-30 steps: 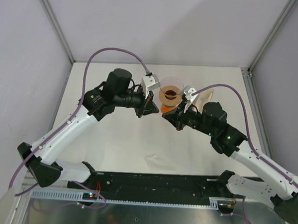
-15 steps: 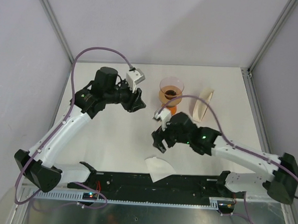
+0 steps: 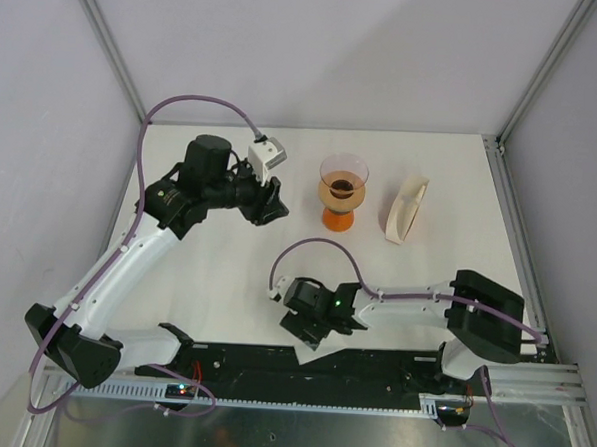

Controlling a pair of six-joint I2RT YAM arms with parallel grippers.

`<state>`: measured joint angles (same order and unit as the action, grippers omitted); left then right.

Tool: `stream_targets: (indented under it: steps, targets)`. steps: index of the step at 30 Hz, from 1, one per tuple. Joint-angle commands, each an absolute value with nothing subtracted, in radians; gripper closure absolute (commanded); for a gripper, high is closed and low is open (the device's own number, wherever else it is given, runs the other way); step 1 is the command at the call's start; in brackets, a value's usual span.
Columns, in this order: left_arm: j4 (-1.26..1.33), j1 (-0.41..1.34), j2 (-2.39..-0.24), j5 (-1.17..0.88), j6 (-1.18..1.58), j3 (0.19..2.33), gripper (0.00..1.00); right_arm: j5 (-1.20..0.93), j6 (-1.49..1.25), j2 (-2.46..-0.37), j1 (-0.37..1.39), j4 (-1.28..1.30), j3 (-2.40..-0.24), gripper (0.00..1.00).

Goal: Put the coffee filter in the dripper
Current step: Pick up the coffee filter from the center of the board.

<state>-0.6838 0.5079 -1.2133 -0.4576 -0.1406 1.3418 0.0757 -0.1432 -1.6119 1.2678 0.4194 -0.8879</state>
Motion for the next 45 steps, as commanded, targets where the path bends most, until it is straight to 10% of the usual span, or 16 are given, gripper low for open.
stream_targets:
  steps: [1, 6, 9, 23, 33, 45]
  targets:
    - [-0.687, 0.499, -1.189, -0.482, -0.165, 1.345, 0.5, 0.114, -0.204, -1.697, 1.301, 0.417, -0.891, 0.38]
    - [-0.692, 0.492, -1.186, -0.491, -0.167, 1.343, 0.51, 0.124, -0.215, -1.742, 1.299, 0.41, -0.896, 0.88]
    - [-0.692, 0.484, -1.185, -0.501, -0.168, 1.336, 0.51, 0.137, -0.21, -1.706, 1.29, 0.403, -0.898, 0.99]
    - [-0.915, 0.458, -1.193, -0.761, -0.31, 1.509, 0.35, 0.305, -0.125, -1.006, 1.127, 0.105, -0.91, 1.0]
    - [-1.004, 0.666, -1.24, -0.702, -0.354, 1.767, 0.01, 0.291, 0.022, -1.012, 1.127, -0.103, -1.039, 1.0]
    - [-0.995, 0.687, -1.319, -0.672, -0.32, 1.776, 0.27, 0.18, 0.109, -0.934, 1.123, -0.076, -1.066, 1.0]
